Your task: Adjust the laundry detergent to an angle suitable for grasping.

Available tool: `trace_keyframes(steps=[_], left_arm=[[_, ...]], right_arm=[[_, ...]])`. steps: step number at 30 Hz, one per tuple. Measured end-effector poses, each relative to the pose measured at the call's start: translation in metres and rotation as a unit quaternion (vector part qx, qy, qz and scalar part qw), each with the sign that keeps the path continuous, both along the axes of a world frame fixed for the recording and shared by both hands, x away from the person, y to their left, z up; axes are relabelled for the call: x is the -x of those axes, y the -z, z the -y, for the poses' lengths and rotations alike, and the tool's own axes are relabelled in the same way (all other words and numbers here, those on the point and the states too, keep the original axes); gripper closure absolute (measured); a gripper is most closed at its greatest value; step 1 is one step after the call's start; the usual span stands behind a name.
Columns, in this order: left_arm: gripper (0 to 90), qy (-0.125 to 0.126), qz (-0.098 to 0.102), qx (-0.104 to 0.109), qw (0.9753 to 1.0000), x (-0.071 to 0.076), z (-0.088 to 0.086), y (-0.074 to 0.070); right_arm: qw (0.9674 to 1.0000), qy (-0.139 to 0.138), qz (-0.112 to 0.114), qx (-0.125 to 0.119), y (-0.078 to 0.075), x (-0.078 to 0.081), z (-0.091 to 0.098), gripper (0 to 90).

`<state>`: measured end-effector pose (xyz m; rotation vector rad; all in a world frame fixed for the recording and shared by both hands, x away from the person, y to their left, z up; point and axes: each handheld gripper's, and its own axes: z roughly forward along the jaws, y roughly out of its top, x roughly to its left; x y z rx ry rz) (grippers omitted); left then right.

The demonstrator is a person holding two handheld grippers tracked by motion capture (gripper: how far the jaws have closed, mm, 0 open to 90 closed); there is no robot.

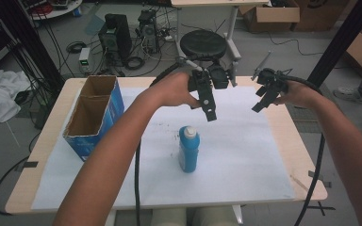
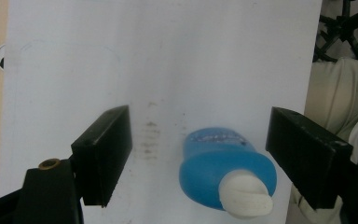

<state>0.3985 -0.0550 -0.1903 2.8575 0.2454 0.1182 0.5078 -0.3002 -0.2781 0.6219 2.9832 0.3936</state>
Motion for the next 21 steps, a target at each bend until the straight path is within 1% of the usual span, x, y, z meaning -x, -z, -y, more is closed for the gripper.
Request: trace_keyframes(steps=[3,7,10,11,15,16,17,18,19,21], left_arm=[[23.3,-0.001,0.002,-0.002,1.0000,0.001,-0.001,0.000],[23.3,-0.003,0.004,-0.004,1.0000,0.002,-0.001,-0.001],[23.3,-0.002,0.003,-0.003,1.0000,0.002,-0.001,-0.001],[23.3,-0.002,0.004,-0.003,1.0000,0.002,-0.001,0.000],[23.3,-0.003,0.005,-0.006,1.0000,0.002,-0.003,0.000],[23.3,-0.004,0.005,-0.006,1.0000,0.001,-0.003,0.000],[23.3,-0.005,0.005,-0.007,1.0000,0.001,-0.004,0.000],[23.3,-0.006,0.004,-0.007,0.9999,0.000,-0.004,0.001],[23.3,-0.007,0.004,-0.006,0.9999,-0.001,-0.005,0.001],[23.3,-0.010,0.004,-0.003,0.9999,-0.005,-0.007,0.002]], right_arm=[[1.0000,0.000,0.002,-0.001,-0.001,0.002,0.000,17.3],[0.9999,0.001,0.004,-0.009,-0.001,0.006,-0.001,16.5],[0.9998,0.001,0.006,-0.021,-0.003,0.011,-0.001,16.5],[0.9997,-0.003,0.007,-0.024,-0.003,0.012,-0.001,16.6],[0.9996,-0.001,0.006,-0.026,-0.003,0.017,-0.001,16.7],[0.9993,0.001,0.008,-0.037,-0.005,0.022,0.000,16.7],[0.9991,0.002,0.007,-0.042,-0.005,0.024,0.000,17.0],[0.9991,0.002,0.007,-0.042,-0.005,0.024,0.000,17.0],[0.9989,0.001,0.007,-0.047,-0.005,0.026,0.000,17.4],[0.9988,-0.003,0.008,-0.049,-0.005,0.034,0.000,17.4]])
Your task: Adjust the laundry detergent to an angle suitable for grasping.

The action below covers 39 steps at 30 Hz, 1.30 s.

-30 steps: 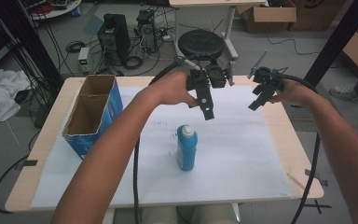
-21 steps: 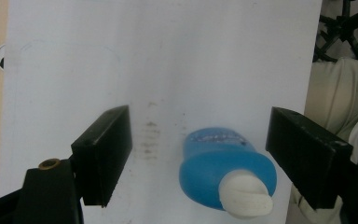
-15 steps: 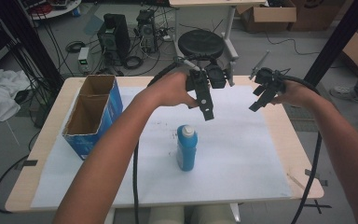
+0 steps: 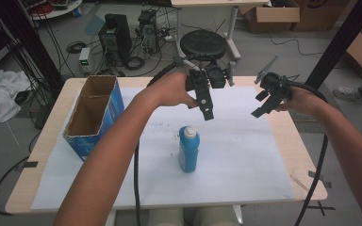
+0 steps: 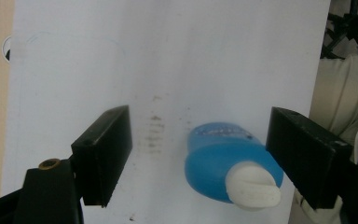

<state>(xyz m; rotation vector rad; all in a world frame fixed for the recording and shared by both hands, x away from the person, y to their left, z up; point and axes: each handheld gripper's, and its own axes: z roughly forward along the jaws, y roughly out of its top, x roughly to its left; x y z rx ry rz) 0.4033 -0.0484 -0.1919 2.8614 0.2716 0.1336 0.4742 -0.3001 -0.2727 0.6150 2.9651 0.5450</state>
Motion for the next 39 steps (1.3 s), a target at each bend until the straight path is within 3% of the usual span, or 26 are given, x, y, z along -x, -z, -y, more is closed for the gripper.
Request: trace_keyframes(steps=[9,20,23,32,39], left_arm=[[23.5,-0.003,-0.003,-0.004,1.0000,-0.010,0.000,0.005],[23.7,-0.010,-0.004,-0.015,0.9998,-0.026,0.001,0.013],[23.7,-0.010,-0.006,-0.016,0.9998,-0.028,0.001,0.015],[23.8,-0.003,-0.003,-0.019,0.9998,-0.031,0.001,0.018],[23.9,-0.002,-0.005,-0.020,0.9998,-0.033,0.000,0.020]], right_arm=[[0.9999,-0.006,0.007,-0.009,0.004,0.022,0.002,17.5],[0.9977,0.006,0.014,-0.067,0.016,0.063,0.008,19.1],[0.9973,0.009,0.020,-0.070,0.019,0.070,0.006,18.9],[0.9941,0.031,0.035,-0.098,0.043,0.093,0.002,16.8],[0.9891,0.058,0.048,-0.127,0.056,0.106,0.006,16.5]])
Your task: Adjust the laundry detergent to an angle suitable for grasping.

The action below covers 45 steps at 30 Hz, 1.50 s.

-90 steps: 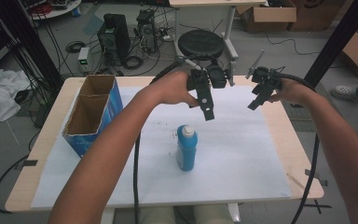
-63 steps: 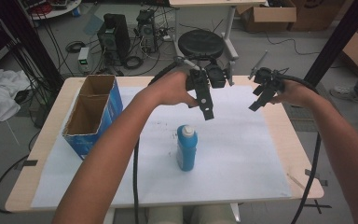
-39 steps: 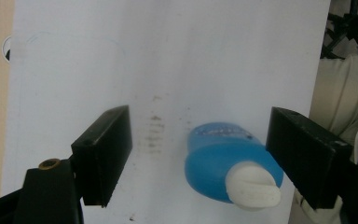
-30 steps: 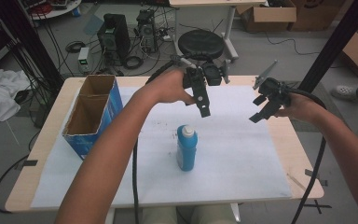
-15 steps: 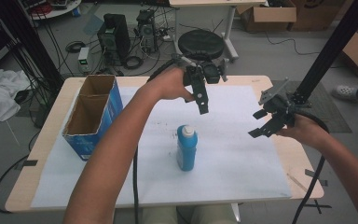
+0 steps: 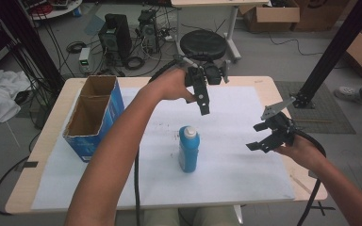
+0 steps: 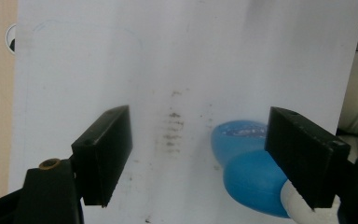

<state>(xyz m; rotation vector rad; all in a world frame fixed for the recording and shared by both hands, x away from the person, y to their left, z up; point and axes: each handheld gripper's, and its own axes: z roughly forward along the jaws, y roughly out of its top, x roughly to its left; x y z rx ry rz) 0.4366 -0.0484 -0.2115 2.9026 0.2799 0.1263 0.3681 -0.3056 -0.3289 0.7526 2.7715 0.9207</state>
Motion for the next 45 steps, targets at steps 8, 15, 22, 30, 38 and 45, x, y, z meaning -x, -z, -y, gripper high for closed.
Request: trace_keyframes(steps=[8,15,22,30,38,45], left_arm=[[23.8,0.002,-0.001,0.001,1.0000,-0.002,-0.002,0.001],[23.8,0.006,-0.002,-0.002,1.0000,-0.004,-0.002,0.003],[23.8,0.006,-0.002,-0.001,1.0000,-0.006,-0.002,0.005],[23.7,0.004,-0.003,0.002,1.0000,-0.008,-0.002,0.005],[23.5,-0.001,-0.007,0.005,1.0000,-0.010,-0.005,0.005],[23.5,-0.003,-0.006,0.003,1.0000,-0.011,-0.008,0.006]], right_arm=[[0.9984,0.040,0.024,-0.031,0.007,0.016,0.003,16.2],[0.9945,0.075,0.045,-0.057,0.016,0.028,0.005,16.2],[0.9869,0.110,0.073,-0.092,0.031,0.038,0.012,16.5],[0.9762,0.138,0.100,-0.134,0.047,0.044,0.022,16.4],[0.9592,0.182,0.135,-0.169,0.068,0.051,0.025,15.3],[0.9430,0.218,0.163,-0.192,0.075,0.059,0.022,15.3]])
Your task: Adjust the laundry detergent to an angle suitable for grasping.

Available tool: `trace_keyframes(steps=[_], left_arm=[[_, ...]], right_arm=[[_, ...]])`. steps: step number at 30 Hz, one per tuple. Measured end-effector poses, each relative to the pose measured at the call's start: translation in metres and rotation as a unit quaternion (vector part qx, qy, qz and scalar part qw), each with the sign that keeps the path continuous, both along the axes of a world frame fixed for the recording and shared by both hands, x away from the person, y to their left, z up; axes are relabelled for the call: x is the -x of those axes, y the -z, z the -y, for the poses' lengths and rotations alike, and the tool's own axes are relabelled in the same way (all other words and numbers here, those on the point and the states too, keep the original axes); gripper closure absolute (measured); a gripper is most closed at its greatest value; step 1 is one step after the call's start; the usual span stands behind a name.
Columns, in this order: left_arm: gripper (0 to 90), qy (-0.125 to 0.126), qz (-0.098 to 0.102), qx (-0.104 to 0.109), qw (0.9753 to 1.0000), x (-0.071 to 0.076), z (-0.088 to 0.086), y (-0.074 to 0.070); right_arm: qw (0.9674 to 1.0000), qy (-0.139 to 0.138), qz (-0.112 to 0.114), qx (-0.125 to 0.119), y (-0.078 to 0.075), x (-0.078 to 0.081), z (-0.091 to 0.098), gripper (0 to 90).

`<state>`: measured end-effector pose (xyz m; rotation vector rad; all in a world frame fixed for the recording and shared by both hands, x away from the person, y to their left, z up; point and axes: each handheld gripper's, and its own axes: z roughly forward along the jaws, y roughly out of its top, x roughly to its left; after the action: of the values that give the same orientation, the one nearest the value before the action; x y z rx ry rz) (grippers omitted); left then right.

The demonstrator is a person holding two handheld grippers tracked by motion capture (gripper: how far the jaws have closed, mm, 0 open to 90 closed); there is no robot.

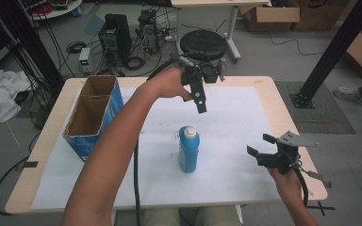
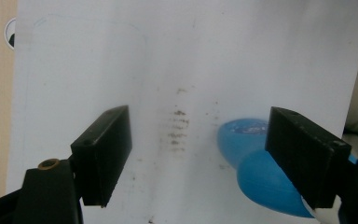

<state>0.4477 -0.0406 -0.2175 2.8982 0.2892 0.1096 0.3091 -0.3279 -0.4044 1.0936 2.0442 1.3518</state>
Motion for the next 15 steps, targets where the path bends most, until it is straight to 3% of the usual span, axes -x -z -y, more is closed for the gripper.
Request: trace_keyframes(steps=[8,15], left_arm=[[23.5,0.001,0.001,0.002,1.0000,0.000,0.000,0.000],[23.5,0.010,-0.001,-0.001,0.9999,0.000,0.002,0.001]], right_arm=[[0.9990,0.037,0.026,0.005,0.007,0.016,-0.010,15.8],[0.9977,0.053,0.042,0.005,0.006,0.027,-0.018,15.6]])
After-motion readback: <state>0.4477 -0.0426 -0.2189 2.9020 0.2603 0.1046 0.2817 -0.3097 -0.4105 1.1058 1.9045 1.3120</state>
